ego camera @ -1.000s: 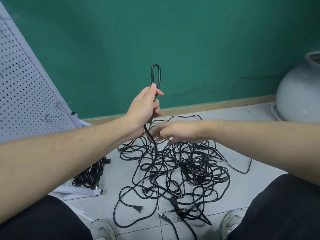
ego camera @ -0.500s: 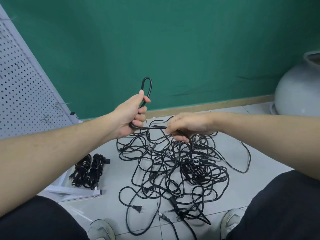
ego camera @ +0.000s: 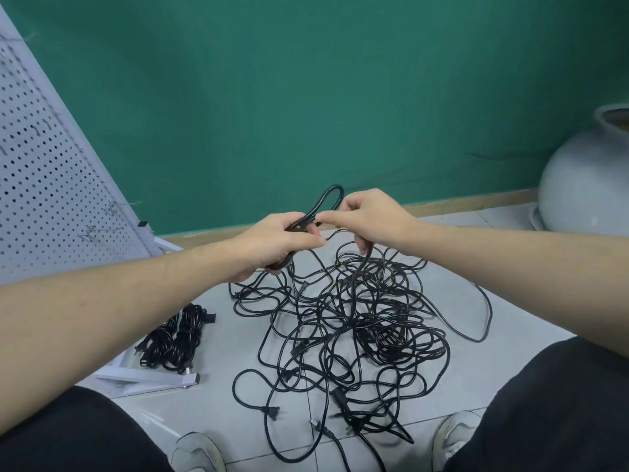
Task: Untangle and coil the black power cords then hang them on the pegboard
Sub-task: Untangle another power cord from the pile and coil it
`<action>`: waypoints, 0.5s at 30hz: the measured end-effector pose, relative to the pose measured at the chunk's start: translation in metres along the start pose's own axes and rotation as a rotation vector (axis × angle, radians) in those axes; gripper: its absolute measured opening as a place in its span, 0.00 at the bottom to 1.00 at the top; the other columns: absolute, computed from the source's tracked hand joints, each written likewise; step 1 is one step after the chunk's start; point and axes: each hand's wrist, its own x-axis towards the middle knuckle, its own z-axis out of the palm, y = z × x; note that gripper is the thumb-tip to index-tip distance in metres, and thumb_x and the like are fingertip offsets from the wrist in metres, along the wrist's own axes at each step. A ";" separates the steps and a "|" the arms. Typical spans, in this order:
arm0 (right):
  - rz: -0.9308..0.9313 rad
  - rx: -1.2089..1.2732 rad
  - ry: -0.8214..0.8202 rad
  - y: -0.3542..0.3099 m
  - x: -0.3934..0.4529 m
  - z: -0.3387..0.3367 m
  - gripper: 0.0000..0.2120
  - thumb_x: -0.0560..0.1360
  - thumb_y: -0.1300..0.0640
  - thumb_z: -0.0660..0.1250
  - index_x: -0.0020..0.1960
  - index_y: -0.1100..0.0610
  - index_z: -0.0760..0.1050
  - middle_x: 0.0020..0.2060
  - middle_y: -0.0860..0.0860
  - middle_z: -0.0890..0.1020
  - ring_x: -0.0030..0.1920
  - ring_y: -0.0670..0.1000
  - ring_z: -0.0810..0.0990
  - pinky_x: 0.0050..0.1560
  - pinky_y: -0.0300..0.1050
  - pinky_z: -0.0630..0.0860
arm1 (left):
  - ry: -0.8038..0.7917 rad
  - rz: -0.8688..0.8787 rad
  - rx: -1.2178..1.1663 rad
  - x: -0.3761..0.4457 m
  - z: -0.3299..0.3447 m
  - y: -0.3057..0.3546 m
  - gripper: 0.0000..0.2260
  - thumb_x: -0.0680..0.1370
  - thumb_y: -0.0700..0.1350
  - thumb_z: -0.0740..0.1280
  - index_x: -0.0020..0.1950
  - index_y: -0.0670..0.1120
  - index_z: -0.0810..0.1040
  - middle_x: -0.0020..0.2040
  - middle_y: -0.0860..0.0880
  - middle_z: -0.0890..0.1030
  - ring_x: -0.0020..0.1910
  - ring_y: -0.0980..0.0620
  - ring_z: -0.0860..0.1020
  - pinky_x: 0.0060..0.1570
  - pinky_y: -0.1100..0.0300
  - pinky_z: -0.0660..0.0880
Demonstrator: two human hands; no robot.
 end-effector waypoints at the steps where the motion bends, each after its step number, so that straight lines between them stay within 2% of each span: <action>1: 0.021 -0.053 0.042 0.000 0.001 -0.002 0.24 0.71 0.37 0.73 0.35 0.54 0.68 0.21 0.53 0.77 0.22 0.50 0.77 0.34 0.42 0.74 | 0.006 -0.004 0.027 0.001 0.000 0.000 0.07 0.78 0.52 0.73 0.47 0.51 0.78 0.32 0.55 0.73 0.29 0.53 0.64 0.30 0.59 0.60; 3: 0.063 -0.113 0.085 0.001 0.004 -0.003 0.27 0.69 0.33 0.73 0.35 0.54 0.65 0.20 0.52 0.75 0.23 0.50 0.78 0.37 0.44 0.74 | 0.004 -0.016 0.076 0.001 0.000 -0.001 0.07 0.81 0.53 0.69 0.47 0.51 0.79 0.28 0.60 0.74 0.28 0.54 0.65 0.29 0.61 0.61; 5: 0.097 0.015 0.060 0.002 0.006 -0.004 0.26 0.70 0.35 0.74 0.35 0.53 0.65 0.23 0.50 0.71 0.24 0.51 0.76 0.37 0.46 0.72 | -0.013 -0.030 0.115 0.003 -0.001 -0.002 0.10 0.83 0.53 0.66 0.45 0.50 0.79 0.29 0.59 0.73 0.27 0.53 0.66 0.28 0.61 0.63; 7: 0.089 0.227 0.026 0.006 0.010 -0.006 0.20 0.73 0.42 0.75 0.36 0.53 0.70 0.27 0.49 0.68 0.27 0.50 0.70 0.36 0.45 0.71 | -0.014 -0.041 0.128 0.004 -0.001 -0.005 0.11 0.84 0.53 0.65 0.45 0.49 0.79 0.31 0.56 0.72 0.27 0.53 0.67 0.30 0.59 0.63; 9: 0.071 0.395 -0.012 0.010 0.013 -0.007 0.11 0.76 0.49 0.73 0.41 0.54 0.76 0.31 0.48 0.67 0.31 0.48 0.66 0.37 0.45 0.70 | -0.012 -0.039 0.069 0.006 -0.003 -0.008 0.12 0.84 0.53 0.64 0.46 0.49 0.78 0.30 0.55 0.72 0.30 0.52 0.67 0.36 0.56 0.65; 11: 0.048 0.438 -0.012 0.014 0.014 -0.006 0.07 0.79 0.51 0.70 0.47 0.55 0.81 0.33 0.50 0.69 0.34 0.49 0.67 0.41 0.47 0.71 | -0.016 -0.024 0.014 0.006 -0.004 -0.010 0.12 0.85 0.53 0.63 0.46 0.48 0.78 0.30 0.55 0.72 0.33 0.50 0.67 0.39 0.52 0.64; 13: 0.003 0.416 0.053 0.013 0.011 -0.005 0.05 0.80 0.52 0.70 0.49 0.53 0.82 0.34 0.49 0.73 0.35 0.49 0.70 0.41 0.45 0.73 | -0.027 -0.013 -0.017 0.005 -0.004 -0.009 0.12 0.85 0.53 0.63 0.47 0.47 0.77 0.29 0.54 0.71 0.31 0.51 0.67 0.36 0.55 0.63; 15: -0.054 0.373 0.147 0.011 0.009 -0.006 0.04 0.79 0.53 0.71 0.50 0.53 0.83 0.30 0.41 0.76 0.31 0.46 0.71 0.35 0.40 0.73 | -0.060 -0.022 -0.076 0.003 -0.002 -0.006 0.12 0.85 0.51 0.62 0.48 0.45 0.76 0.28 0.54 0.69 0.29 0.53 0.65 0.33 0.60 0.63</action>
